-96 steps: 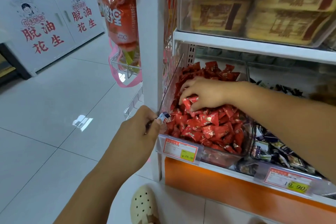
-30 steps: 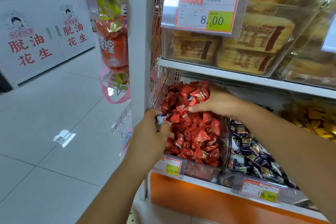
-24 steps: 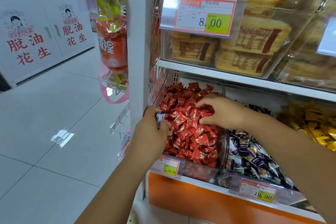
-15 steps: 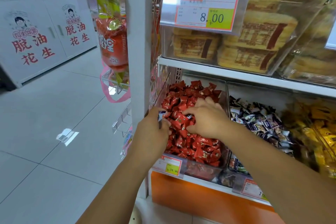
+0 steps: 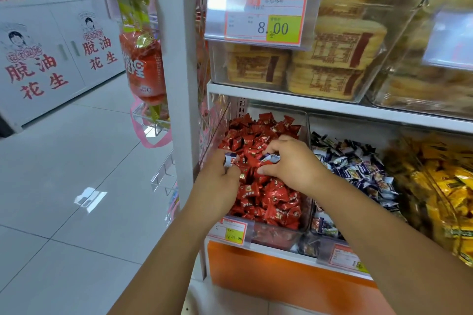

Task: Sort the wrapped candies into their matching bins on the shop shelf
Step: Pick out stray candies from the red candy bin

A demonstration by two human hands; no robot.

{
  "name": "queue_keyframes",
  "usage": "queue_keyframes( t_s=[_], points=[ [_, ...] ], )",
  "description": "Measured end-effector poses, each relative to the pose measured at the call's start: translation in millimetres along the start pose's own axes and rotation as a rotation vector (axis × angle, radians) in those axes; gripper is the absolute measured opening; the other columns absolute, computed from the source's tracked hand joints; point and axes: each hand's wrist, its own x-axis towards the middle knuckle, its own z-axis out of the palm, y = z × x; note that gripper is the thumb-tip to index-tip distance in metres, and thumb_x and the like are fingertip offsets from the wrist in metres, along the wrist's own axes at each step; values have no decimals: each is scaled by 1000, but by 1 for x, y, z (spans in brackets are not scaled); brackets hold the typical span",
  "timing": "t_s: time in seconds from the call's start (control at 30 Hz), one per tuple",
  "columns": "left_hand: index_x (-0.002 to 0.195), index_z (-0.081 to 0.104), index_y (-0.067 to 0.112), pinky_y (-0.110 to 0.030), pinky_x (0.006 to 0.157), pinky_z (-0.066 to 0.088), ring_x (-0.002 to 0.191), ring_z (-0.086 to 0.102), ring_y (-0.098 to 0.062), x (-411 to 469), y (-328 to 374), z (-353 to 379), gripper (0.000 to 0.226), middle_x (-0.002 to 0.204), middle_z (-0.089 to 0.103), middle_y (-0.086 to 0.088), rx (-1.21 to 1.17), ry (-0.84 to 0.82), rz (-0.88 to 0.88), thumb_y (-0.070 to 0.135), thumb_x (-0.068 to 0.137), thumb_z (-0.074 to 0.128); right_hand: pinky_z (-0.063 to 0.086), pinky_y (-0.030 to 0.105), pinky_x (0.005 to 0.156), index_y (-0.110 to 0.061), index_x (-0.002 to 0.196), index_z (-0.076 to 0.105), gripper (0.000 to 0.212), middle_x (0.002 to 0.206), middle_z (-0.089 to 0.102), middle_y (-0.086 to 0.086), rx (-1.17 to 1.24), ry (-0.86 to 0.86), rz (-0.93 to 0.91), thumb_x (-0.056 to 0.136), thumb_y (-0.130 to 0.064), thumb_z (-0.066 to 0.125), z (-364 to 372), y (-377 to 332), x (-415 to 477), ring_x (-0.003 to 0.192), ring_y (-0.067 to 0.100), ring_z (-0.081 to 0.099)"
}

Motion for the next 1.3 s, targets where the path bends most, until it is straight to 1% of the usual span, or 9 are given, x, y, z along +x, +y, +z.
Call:
queue_keyframes(
  t_s=[0.17,0.3,0.4,0.53,0.77,0.9,1.07,1.2,1.3],
  points=[
    [107,55,11,-32,62,44,68,53,-15,0,14,12,20,95,64,-18,-42,15,0,13,98,37,44,24,77,-16,118,61,55,115,54,-7,255,-43,100,72,-39,81,-14,5,-10,98,11,57],
    [111,56,26,-23,59,46,58,57,4,2,25,25,21,99,64,-5,-37,5,172,13,98,47,38,8,46,-19,113,65,23,85,58,-10,412,58,151,90,-23,65,-36,27,-31,58,1,55],
    [117,56,31,-25,67,52,67,62,0,8,37,47,27,95,64,12,-38,-46,289,18,93,60,47,13,59,-22,113,65,22,101,64,-1,408,201,255,92,-24,63,-63,57,-49,74,9,63],
    [113,61,32,-4,67,39,73,53,7,9,60,91,28,91,61,16,115,-91,406,22,88,68,38,19,75,-18,115,67,28,105,65,-4,299,307,328,87,-24,68,-87,97,-74,87,8,55],
    [129,58,32,-27,98,40,109,49,-13,12,72,108,44,94,42,24,263,-58,463,31,86,68,45,17,79,-25,112,67,22,94,61,-17,265,342,278,91,-26,62,-95,121,-92,87,-2,55],
    [123,63,32,-17,81,34,96,50,-5,10,52,75,33,98,58,17,373,-51,449,27,90,64,39,4,72,-31,111,67,20,98,62,-16,184,221,156,94,-23,58,-89,103,-86,88,-6,54],
    [121,65,28,-26,104,36,121,50,-15,-1,12,32,33,126,62,5,537,-54,419,23,89,65,40,14,89,-30,113,67,22,110,57,-17,80,88,-12,95,-22,57,-60,64,-72,100,0,52],
    [129,60,21,-18,107,26,131,44,-15,-11,-13,6,41,139,52,1,613,-89,343,20,88,66,30,16,103,-25,117,67,27,129,58,-7,7,11,-148,97,-15,52,-38,27,-50,119,8,50],
    [145,40,25,-20,112,19,142,26,-16,-16,-26,2,59,157,24,0,653,-195,250,31,91,62,40,30,102,-22,140,46,44,143,46,6,-203,-256,-66,97,-22,54,-32,3,-17,123,21,49]
  ],
)
